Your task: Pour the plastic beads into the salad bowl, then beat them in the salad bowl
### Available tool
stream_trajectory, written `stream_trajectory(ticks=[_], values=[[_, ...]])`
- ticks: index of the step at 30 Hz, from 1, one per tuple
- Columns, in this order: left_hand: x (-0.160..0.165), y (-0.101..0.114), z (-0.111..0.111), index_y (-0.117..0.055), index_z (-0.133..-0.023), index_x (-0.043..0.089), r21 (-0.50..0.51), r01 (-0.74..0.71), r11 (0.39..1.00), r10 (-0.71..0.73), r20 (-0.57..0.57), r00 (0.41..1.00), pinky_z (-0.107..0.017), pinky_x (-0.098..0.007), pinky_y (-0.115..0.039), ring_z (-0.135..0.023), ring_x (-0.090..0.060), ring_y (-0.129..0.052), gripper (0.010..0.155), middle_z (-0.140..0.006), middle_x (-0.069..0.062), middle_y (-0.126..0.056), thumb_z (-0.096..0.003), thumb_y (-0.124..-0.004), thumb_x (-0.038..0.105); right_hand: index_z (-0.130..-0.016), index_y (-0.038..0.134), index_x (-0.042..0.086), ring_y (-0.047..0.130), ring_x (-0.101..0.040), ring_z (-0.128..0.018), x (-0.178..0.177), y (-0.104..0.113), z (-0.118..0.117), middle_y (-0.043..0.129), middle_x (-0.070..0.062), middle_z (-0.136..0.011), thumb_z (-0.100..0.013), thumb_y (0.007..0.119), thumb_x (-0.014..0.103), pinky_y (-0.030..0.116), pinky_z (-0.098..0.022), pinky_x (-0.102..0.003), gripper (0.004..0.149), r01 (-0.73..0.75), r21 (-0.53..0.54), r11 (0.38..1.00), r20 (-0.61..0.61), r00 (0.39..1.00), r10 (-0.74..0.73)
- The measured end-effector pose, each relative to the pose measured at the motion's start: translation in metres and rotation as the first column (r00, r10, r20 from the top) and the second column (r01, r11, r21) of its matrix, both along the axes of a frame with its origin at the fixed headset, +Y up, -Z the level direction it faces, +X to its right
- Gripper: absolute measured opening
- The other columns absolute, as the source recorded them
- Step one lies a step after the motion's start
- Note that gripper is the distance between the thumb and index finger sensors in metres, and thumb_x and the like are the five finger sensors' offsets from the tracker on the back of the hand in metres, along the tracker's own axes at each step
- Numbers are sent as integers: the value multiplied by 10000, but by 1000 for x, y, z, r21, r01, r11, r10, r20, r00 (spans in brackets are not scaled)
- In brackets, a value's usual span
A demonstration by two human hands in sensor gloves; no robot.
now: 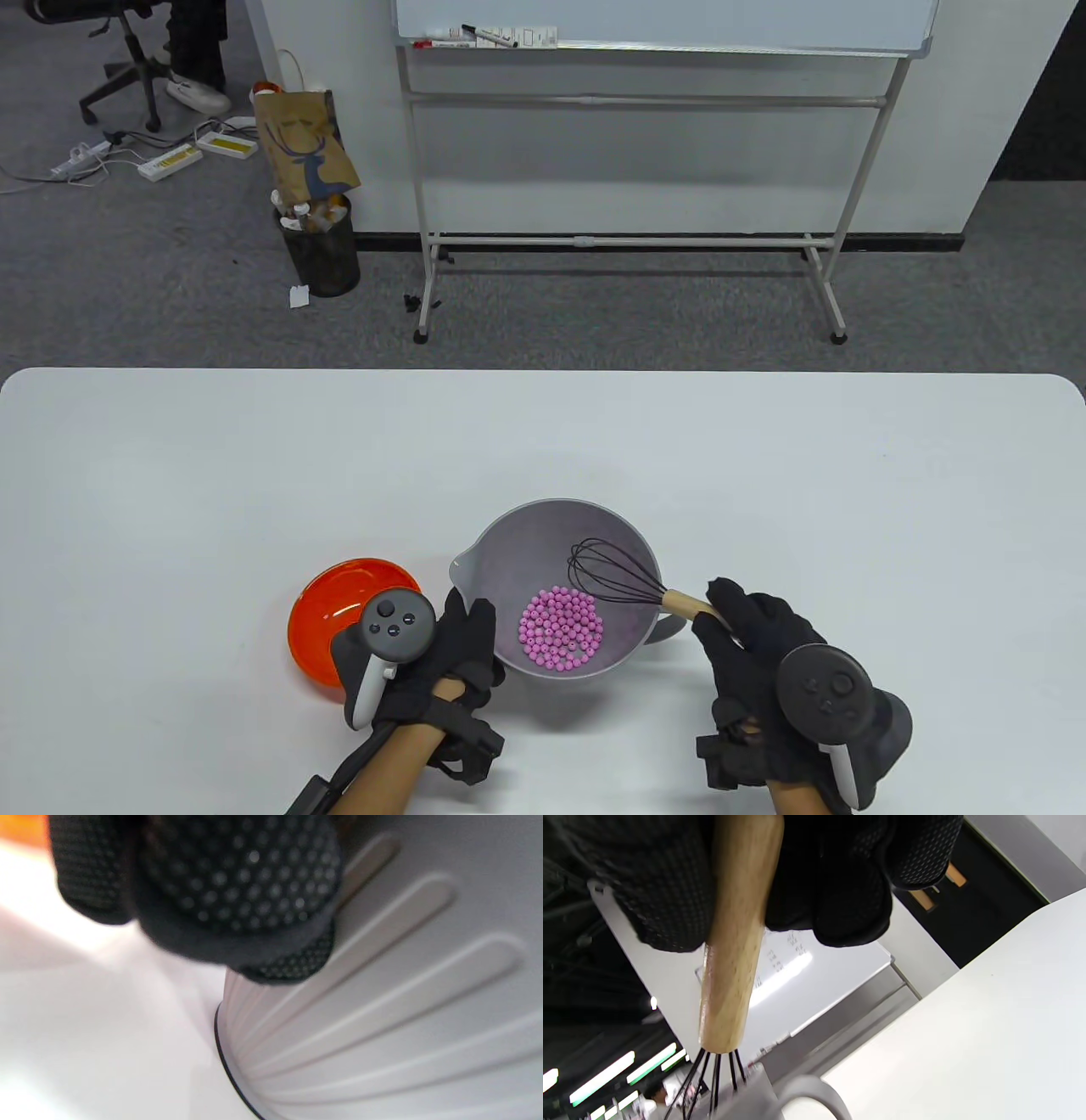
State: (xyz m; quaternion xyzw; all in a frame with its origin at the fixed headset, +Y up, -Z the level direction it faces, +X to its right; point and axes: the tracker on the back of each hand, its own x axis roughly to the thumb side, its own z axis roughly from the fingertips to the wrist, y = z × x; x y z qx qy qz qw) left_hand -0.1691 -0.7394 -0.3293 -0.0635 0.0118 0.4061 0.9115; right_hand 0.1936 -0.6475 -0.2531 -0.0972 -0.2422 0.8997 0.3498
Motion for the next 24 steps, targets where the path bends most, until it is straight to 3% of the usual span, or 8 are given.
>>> stream_trajectory(ticks=[4, 9, 13, 16, 18, 20, 24], values=[[0, 0, 0, -543, -1018, 19, 0, 0, 1000, 0, 2, 1000, -352, -401, -908, -113, -82, -1039, 771, -424, -4, -1075, -536, -475, 616, -869, 884, 281, 984, -251, -622, 17, 3, 8, 920, -27, -792, -399, 930, 459, 653, -681, -530, 504, 162, 92, 983, 108, 979, -171], [0, 0, 0, -544, -1018, 18, 1, 1, 1000, -1, 1, 1000, -351, -401, -908, -113, -82, -1039, 771, -422, -5, -1075, -536, -475, 615, -890, 851, 262, 976, -246, -647, 35, -9, 5, 896, -23, -818, -410, 909, 458, 656, -679, -518, 522, 80, 60, 995, 300, 949, -95], [0, 0, 0, -543, -1018, 18, 1, 0, 1000, 0, 2, 1000, -351, -401, -908, -112, -83, -1039, 772, -423, -4, -1075, -535, -475, 616, -884, 861, 252, 990, -251, -629, 40, -36, -10, 912, -28, -805, -407, 917, 462, 673, -665, -512, 524, -35, -81, 996, 365, 929, 63], [0, 0, 0, -544, -1018, 19, 1, 0, 1000, 0, 3, 1000, -350, -402, -908, -112, -82, -1039, 771, -423, -5, -1075, -536, -475, 616, -877, 875, 248, 1000, -254, -619, 38, -56, -23, 925, -29, -798, -401, 925, 463, 677, -661, -515, 525, -162, -230, 960, 367, 899, 239], [0, 0, 0, -544, -1018, 18, 1, -2, 1000, 2, 3, 1000, -350, -402, -908, -111, -83, -1039, 772, -423, -5, -1076, -535, -476, 617, -882, 871, 247, 1001, -268, -627, 37, -72, -33, 937, -24, -808, -399, 924, 463, 666, -668, -528, 532, -198, -390, 899, 303, 894, 329], [0, 0, 0, -545, -1018, 19, 1, -3, 1000, 3, 4, 1000, -351, -402, -908, -111, -83, -1039, 773, -424, -4, -1075, -535, -477, 618, -884, 872, 235, 999, -286, -639, 35, -80, -38, 958, -33, -798, -399, 929, 453, 649, -677, -544, 536, -206, -466, 861, 279, 889, 364], [0, 0, 0, -543, -1019, 20, 2, -3, 1000, 3, 4, 1000, -351, -402, -908, -113, -82, -1039, 773, -425, -3, -1075, -535, -475, 619, -905, 853, 220, 987, -289, -694, 33, -97, -48, 973, -30, -816, -406, 926, 459, 618, -700, -550, 557, -208, -671, 712, 157, 898, 410]])
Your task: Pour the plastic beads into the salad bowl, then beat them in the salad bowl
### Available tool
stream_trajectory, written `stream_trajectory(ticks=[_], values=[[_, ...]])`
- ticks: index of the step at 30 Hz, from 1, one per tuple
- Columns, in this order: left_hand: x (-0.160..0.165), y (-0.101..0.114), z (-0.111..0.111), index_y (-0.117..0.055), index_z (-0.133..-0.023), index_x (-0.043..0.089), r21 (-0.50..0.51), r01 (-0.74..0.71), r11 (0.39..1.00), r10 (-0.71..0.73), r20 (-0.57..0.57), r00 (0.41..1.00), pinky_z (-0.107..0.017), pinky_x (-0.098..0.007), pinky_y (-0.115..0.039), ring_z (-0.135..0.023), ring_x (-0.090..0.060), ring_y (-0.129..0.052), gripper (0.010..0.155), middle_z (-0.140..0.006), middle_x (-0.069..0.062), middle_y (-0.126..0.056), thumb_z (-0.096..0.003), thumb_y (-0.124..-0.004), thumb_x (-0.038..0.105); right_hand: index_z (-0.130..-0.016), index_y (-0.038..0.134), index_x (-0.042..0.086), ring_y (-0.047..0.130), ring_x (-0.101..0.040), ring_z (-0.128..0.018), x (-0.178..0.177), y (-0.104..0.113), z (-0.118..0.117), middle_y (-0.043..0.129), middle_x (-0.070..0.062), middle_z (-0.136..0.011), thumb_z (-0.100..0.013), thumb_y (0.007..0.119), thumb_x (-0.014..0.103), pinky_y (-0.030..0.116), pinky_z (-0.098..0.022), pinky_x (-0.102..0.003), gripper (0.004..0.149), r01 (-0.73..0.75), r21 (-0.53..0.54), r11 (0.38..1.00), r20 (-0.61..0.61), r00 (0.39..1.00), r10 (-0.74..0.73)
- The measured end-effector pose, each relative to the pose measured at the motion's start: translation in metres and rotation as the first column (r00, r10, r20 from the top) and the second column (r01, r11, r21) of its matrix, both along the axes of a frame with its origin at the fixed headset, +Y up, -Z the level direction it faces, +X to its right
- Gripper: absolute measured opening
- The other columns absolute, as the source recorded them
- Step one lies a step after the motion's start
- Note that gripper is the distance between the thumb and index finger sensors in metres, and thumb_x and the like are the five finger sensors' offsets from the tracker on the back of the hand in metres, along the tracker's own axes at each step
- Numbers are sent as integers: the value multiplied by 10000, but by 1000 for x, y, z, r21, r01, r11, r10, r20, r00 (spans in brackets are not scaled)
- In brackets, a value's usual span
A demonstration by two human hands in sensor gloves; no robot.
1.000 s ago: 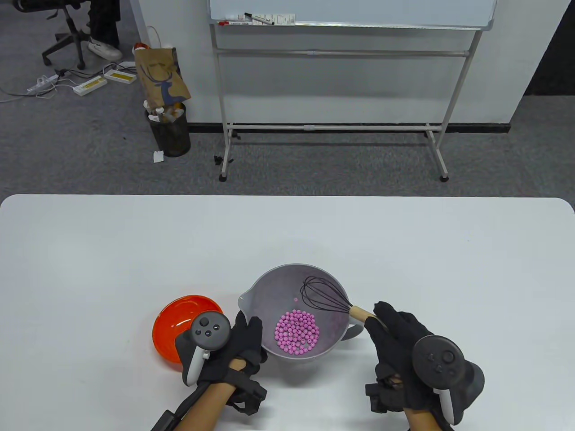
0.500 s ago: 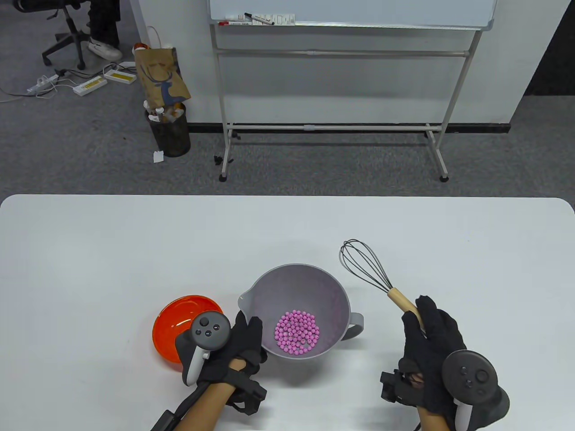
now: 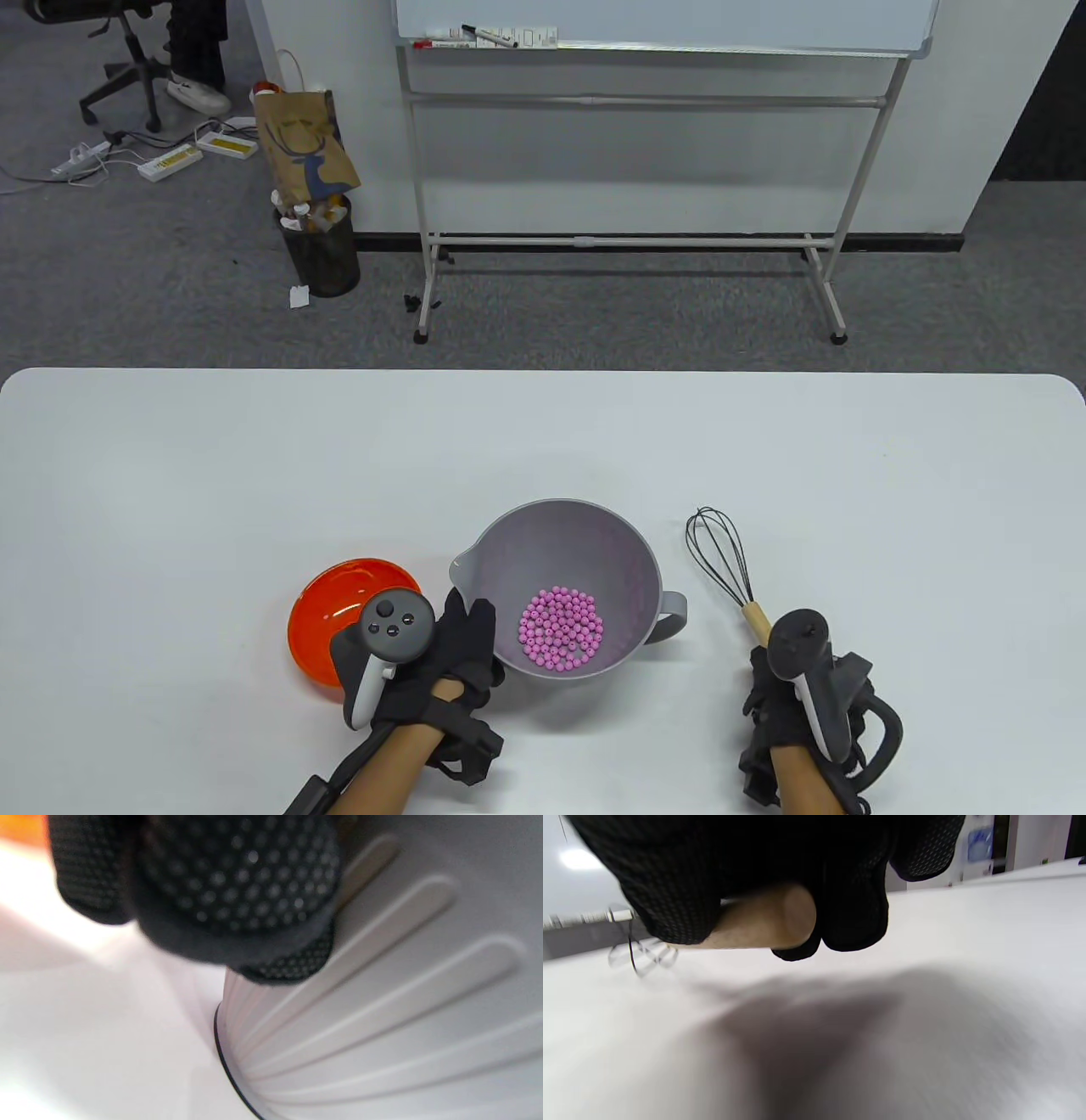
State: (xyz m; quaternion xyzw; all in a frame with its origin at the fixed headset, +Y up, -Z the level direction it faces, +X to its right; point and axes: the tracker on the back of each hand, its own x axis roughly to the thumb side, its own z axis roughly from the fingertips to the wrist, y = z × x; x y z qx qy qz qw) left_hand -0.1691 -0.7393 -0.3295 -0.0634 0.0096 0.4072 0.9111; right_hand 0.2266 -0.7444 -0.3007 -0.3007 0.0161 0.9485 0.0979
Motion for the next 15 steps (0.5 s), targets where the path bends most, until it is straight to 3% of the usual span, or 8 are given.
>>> stream_trajectory(ticks=[4, 15], values=[[0, 0, 0, -544, -1019, 19, -1, -3, 1000, 3, 1, 1000, -350, -401, -908, -112, -83, -1039, 775, -425, -5, -1076, -534, -478, 621, -901, 867, 209, 979, -298, -692, -2, -9, -5, 956, -50, -832, -414, 917, 464, 630, -688, -548, 552, 4, -70, 998, -8, 1000, -5], [-5, 3, 1, -526, -1027, 23, -31, -26, 999, 27, 22, 999, -362, -412, -902, -134, -92, -1047, 810, -472, -31, -1079, -524, -488, 657, -943, 815, 186, 935, -319, -748, -4, -11, -4, 893, -79, -890, -447, 854, 463, 605, -697, -559, 570, 27, -85, 996, 5, 1000, -27]])
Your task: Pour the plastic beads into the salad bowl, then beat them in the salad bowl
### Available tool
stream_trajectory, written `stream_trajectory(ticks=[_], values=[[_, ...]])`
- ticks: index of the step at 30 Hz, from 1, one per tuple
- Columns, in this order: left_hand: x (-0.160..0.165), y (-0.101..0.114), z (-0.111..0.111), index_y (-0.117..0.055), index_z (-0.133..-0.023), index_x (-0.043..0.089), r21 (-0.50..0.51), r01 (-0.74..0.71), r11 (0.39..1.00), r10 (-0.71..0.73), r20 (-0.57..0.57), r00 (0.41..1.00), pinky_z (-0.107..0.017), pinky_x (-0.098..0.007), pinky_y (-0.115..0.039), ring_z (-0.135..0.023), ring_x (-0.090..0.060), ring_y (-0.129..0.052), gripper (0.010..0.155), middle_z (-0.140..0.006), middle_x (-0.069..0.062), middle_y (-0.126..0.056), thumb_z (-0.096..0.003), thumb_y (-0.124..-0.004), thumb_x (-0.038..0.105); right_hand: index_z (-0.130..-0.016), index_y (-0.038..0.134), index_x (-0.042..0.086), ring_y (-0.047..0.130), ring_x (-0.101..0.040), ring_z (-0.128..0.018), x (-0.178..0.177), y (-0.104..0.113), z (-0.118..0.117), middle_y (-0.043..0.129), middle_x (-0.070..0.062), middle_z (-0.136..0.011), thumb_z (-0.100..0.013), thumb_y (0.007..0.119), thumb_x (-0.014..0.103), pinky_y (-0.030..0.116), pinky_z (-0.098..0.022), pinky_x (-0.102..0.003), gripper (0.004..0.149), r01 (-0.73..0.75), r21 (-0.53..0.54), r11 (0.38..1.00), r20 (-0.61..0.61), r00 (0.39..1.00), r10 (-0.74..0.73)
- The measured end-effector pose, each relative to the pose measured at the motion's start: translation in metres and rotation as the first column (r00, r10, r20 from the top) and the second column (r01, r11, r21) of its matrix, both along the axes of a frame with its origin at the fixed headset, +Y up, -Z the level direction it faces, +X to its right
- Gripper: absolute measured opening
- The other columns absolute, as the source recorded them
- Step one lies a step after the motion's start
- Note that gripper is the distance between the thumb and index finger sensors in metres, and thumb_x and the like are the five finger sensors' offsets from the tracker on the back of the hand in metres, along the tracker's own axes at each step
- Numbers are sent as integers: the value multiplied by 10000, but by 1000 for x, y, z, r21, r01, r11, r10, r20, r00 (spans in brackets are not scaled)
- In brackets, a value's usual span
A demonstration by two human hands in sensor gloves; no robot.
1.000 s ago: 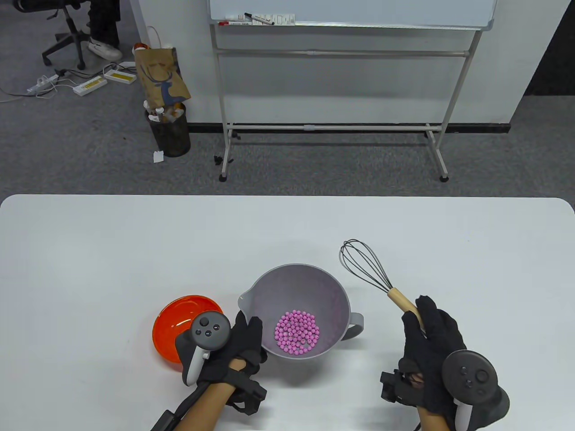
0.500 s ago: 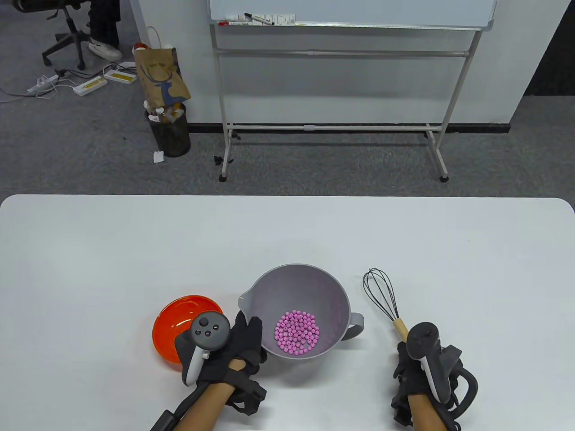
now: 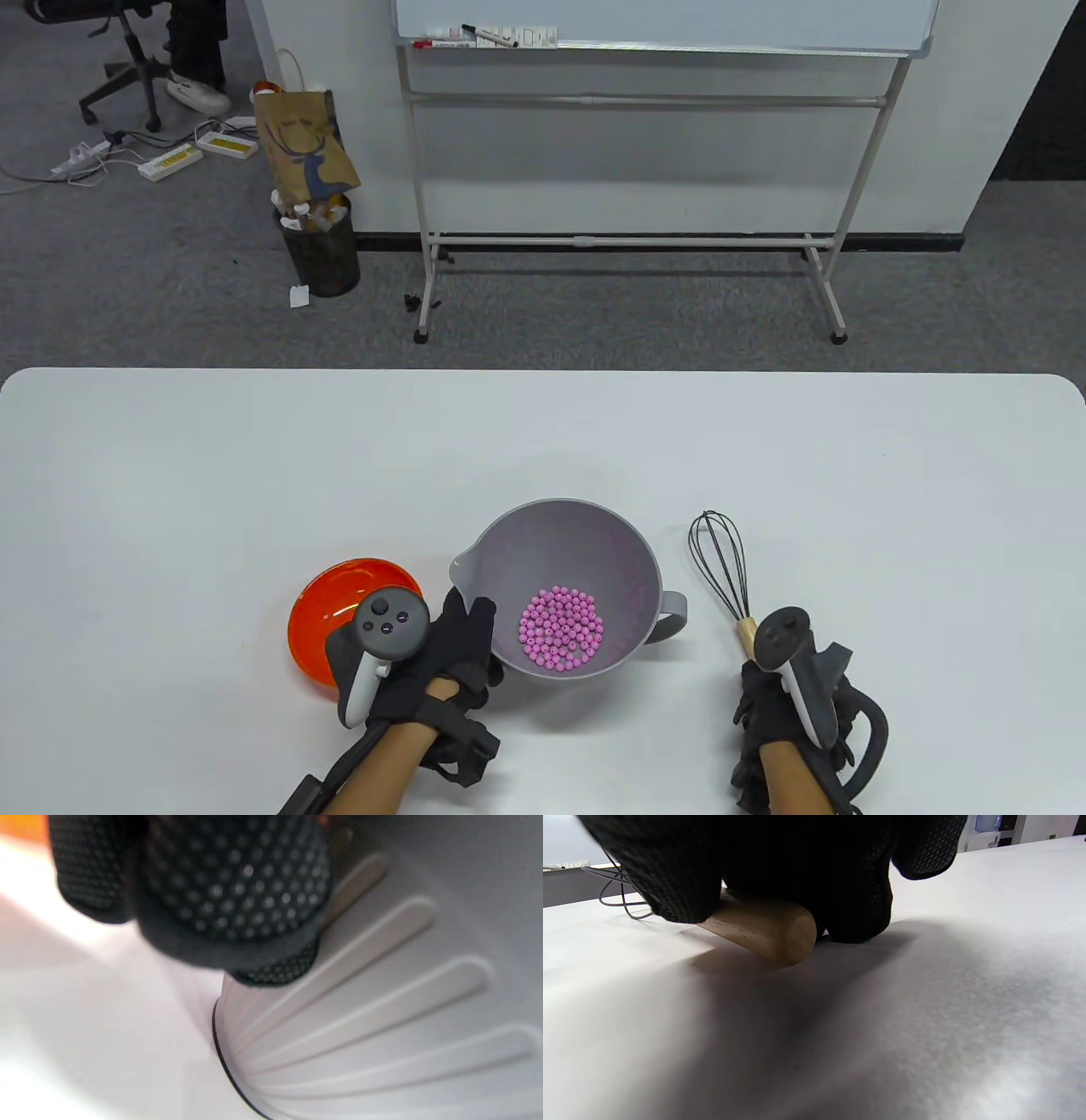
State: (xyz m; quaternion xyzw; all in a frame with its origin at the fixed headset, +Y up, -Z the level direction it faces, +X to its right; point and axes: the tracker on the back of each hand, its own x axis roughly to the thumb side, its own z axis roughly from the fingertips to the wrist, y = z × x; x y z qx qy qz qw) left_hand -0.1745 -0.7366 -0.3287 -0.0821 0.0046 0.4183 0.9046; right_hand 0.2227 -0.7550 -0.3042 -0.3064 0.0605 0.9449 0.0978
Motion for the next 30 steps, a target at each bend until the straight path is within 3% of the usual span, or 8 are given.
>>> stream_trajectory(ticks=[6, 10, 12, 14, 16, 18, 20, 30], values=[[-27, 26, 5, -516, -1037, 35, 39, 18, 999, -16, -40, 999, -376, -429, -891, -155, -111, -1051, 841, -498, -53, -1075, -513, -509, 693, -994, 750, 222, 834, -359, -890, -2, 31, 8, 774, -96, -1013, -441, 856, 475, 537, -728, -580, 617, 97, 116, 988, -55, 994, -91], [-46, 64, 19, -538, -1044, 73, 228, 154, 961, -145, -58, 988, -432, -496, -847, -253, -201, -1067, 817, -553, -98, -1057, -500, -591, 680, -1002, 740, 236, 783, -364, -945, -22, 78, 28, 724, -90, -1054, -442, 858, 481, 495, -746, -598, 623, 147, 318, 937, -225, 971, -76], [-47, 75, 29, -553, -1052, 103, 368, 335, 867, -351, -25, 936, -500, -532, -808, -396, -245, -1073, 798, -666, -94, -1029, -499, -613, 676, -1022, 710, 252, 718, -363, -1001, -31, 91, 40, 665, -80, -1094, -434, 859, 515, 451, -764, -614, 660, 156, 397, 904, -300, 953, -33], [-43, 76, 44, -541, -1077, 164, 506, 511, 694, -593, 0, 805, -603, -596, -718, -714, -337, -1000, 786, -898, -88, -929, -503, -611, 696, -1042, 676, 271, 620, -353, -1069, -39, 93, 53, 595, -67, -1133, -428, 855, 540, 393, -783, -627, 694, 168, 466, 869, -379, 925, 25], [-40, 66, 55, -473, -1115, 234, 560, 573, 599, -684, -14, 729, -700, -700, -522, -991, -393, -773, 802, -1119, -109, -715, -495, -613, 722, -1058, 636, 295, 551, -343, -1109, -43, 85, 59, 538, -52, -1159, -414, 840, 585, 365, -790, -634, 735, 147, 486, 861, -421, 903, 84], [-37, 52, 62, -413, -1133, 262, 600, 584, 548, -719, -19, 695, -719, -738, -401, -1096, -419, -593, 831, -1202, -119, -558, -486, -594, 752, -1078, 583, 328, 486, -338, -1149, -44, 72, 61, 482, -31, -1190, -394, 827, 636, 336, -792, -651, 789, 114, 453, 884, -461, 879, 124], [-34, 40, 62, -372, -1144, 271, 578, 594, 559, -739, 23, 674, -720, -751, -307, -1139, -438, -466, 852, -1241, -135, -436, -482, -580, 766, -1104, 482, 360, 317, -332, -1192, -45, 67, 62, 330, -22, -1225, -395, 804, 666, 241, -794, -665, 837, 128, 332, 934, -522, 850, 70], [-33, 32, 64, -352, -1141, 272, 549, 600, 582, -747, 69, 662, -715, -741, -243, -1152, -434, -396, 873, -1246, -131, -383, -465, -586, 771, -1103, 455, 377, 311, -322, -1192, -53, 60, 64, 310, -18, -1225, -378, 788, 699, 251, -792, -661, 860, 81, 344, 935, -508, 854, 113]])
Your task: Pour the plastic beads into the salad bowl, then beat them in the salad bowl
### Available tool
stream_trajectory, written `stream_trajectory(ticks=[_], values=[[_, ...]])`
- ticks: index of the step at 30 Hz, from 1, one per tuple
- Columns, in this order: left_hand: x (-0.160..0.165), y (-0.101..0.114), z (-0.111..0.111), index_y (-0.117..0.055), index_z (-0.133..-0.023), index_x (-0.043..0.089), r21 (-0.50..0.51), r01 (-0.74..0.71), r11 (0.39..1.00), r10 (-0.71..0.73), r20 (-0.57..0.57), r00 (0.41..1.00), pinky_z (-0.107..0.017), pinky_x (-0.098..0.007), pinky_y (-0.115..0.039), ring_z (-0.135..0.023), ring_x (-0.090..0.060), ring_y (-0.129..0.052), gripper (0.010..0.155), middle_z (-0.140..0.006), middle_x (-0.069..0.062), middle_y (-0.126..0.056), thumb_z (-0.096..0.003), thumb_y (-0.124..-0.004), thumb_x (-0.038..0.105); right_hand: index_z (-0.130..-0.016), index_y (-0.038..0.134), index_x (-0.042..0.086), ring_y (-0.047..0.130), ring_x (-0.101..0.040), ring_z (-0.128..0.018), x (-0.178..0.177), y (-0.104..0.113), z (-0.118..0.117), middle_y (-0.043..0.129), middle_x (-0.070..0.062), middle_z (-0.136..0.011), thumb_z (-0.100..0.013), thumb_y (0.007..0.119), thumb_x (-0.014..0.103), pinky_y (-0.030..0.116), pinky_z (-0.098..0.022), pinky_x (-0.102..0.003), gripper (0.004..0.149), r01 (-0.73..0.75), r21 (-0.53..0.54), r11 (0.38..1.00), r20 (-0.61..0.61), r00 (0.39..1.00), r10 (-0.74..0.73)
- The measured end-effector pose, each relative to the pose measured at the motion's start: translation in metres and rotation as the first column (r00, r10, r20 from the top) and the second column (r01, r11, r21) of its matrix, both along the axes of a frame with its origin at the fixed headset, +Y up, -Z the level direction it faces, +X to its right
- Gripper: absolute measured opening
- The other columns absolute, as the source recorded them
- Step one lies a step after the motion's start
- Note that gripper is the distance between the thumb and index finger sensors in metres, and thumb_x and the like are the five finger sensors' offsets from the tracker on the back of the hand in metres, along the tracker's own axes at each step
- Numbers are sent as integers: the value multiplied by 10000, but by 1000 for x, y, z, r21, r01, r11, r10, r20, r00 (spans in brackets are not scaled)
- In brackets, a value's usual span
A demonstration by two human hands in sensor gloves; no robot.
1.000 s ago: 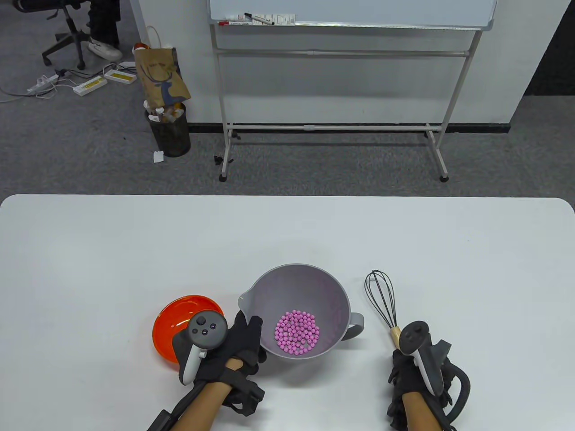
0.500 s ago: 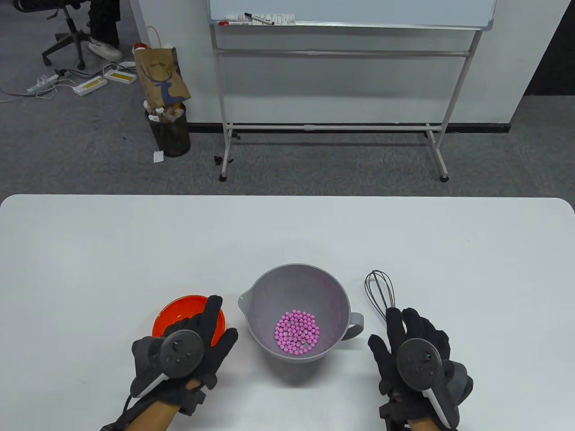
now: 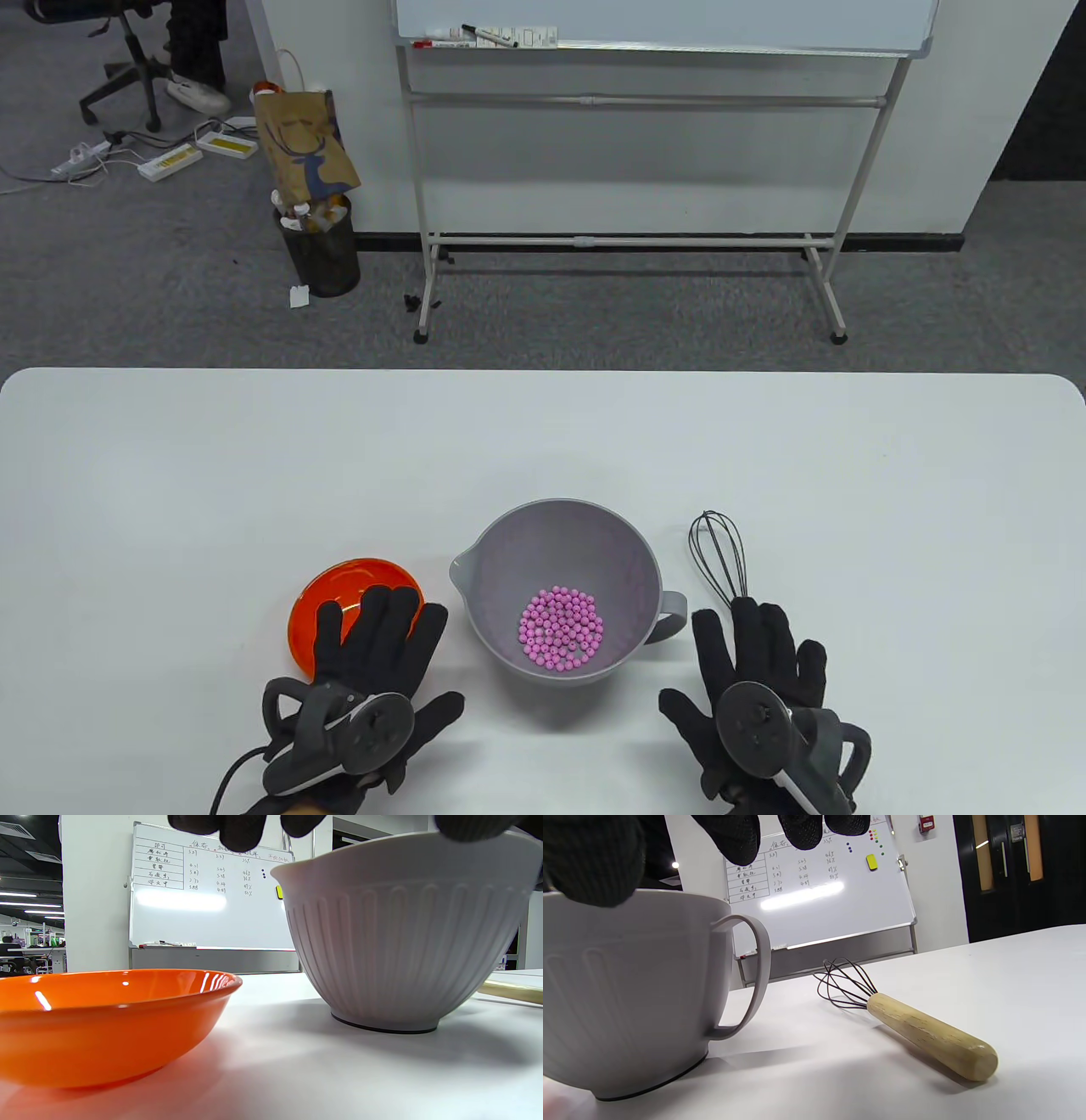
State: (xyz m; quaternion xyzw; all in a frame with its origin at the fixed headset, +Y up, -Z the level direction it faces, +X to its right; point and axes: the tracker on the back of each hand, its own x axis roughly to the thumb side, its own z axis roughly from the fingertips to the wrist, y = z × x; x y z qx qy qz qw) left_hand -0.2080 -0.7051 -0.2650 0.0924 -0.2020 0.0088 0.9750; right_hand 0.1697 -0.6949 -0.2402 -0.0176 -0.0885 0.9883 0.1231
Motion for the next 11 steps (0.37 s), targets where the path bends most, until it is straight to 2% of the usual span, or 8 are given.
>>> stream_trajectory(ticks=[11], values=[[-7, -1, -1, -357, -1139, 266, -18, -22, 1000, 22, -8, 1000, -715, -740, -241, -1150, -435, -407, 874, -1243, -130, -395, -463, -601, 763, -1100, 467, 372, 331, -323, -1190, -6, -1, 1, 336, -19, -1222, -373, 797, 700, 264, -791, -660, 863, -25, -2, 1000, -2, 1000, 25]])
